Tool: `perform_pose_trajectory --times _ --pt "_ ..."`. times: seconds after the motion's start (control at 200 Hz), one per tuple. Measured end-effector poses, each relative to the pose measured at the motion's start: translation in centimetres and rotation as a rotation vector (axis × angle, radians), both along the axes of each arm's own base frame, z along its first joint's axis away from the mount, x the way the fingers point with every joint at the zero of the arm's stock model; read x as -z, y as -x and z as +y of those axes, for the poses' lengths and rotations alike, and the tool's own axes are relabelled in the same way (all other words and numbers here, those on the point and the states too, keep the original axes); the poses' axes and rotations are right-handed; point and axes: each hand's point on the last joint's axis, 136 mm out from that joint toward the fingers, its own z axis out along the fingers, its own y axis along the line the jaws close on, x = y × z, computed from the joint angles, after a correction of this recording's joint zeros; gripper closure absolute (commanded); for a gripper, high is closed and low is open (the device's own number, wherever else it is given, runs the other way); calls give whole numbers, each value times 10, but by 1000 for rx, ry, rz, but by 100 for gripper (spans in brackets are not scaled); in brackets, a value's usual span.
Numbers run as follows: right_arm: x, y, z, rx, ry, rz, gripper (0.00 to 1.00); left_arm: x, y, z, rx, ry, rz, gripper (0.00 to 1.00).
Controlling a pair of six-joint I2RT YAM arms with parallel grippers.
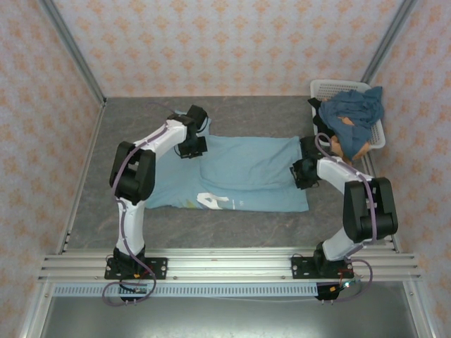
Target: Fold and stack the t-shirts
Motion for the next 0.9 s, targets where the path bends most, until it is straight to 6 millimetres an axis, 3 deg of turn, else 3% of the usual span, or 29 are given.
perform_pose_trajectory --times 0.175,0.325,0.465,0.575,0.746,0.836,0.896 --pt "-4 -10 -2 34 11 8 58 6 -3 3 -5 -27 20 94" --pt "-11 -15 -8 54 44 1 55 2 -4 9 -10 -61 19 66" --pt "-22 -15 -14 43 79 -21 57 -4 -6 17 -16 -108 -2 52" --pt "-41 -13 -16 13 96 -77 67 -21 0 23 -23 -120 -32 57" --pt "-54 8 -10 -65 98 -123 78 -57 37 25 -70 -32 -66 80" --pt "-44 22 6 -131 78 -96 79 -56 59 13 -73 46 -45 88" --pt "-34 32 20 -177 57 -73 80 -44 75 -3 -63 95 -2 90"
